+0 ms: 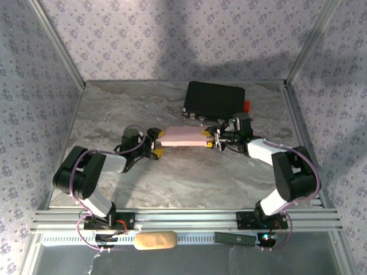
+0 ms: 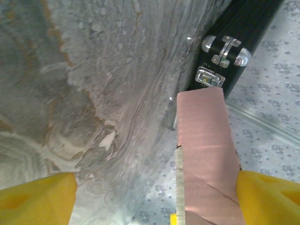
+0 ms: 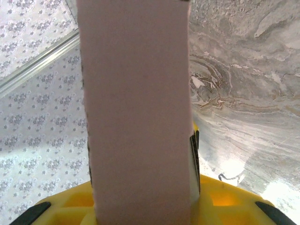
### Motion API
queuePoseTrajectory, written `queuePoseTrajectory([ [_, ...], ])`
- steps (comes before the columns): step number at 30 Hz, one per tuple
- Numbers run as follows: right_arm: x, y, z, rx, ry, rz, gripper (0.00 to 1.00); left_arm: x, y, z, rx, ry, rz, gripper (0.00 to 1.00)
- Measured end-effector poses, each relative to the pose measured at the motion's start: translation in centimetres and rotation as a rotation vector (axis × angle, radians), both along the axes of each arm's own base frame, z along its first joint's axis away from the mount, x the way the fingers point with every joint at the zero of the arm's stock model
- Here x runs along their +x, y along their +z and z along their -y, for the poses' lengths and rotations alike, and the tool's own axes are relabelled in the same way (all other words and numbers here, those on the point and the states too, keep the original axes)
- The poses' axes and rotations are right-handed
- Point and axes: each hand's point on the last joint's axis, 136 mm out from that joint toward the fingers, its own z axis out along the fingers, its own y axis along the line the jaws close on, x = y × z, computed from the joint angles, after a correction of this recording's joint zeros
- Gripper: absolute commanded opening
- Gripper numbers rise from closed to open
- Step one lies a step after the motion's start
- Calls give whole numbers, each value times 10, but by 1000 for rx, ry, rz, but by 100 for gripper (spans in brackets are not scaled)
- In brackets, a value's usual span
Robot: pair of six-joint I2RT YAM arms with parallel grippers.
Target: Fold the paper box
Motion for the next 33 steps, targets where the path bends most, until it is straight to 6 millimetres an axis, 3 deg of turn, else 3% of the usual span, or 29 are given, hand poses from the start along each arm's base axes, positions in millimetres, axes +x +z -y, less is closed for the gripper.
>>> queuePoseTrajectory([
  [3, 2, -1, 0, -6, -18, -9, 34, 8, 1, 3, -60, 38, -3, 75],
  [7, 3, -3, 1, -13, -36, -17, 33, 17, 6, 7, -127, 78, 5, 57],
  [10, 2, -5, 1, -9, -38, -24, 33, 19, 13, 9, -163, 93, 22, 58],
  [14, 1, -4, 3, 4, -39, -24, 32, 19, 19, 9, -200, 109, 30, 74],
  [21, -1, -2, 8, 15, -37, -31, 32, 14, 25, 23, -245, 53, -11, 76],
  [24, 1, -2, 12, 18, -44, -31, 32, 17, 25, 29, -283, 50, -20, 64],
  [27, 1, -4, 11, 13, -45, -32, 31, 17, 13, 34, -294, 46, -42, 55],
  [33, 3, -12, 14, -2, -54, -49, 33, 19, 9, 35, -298, 70, -35, 25],
])
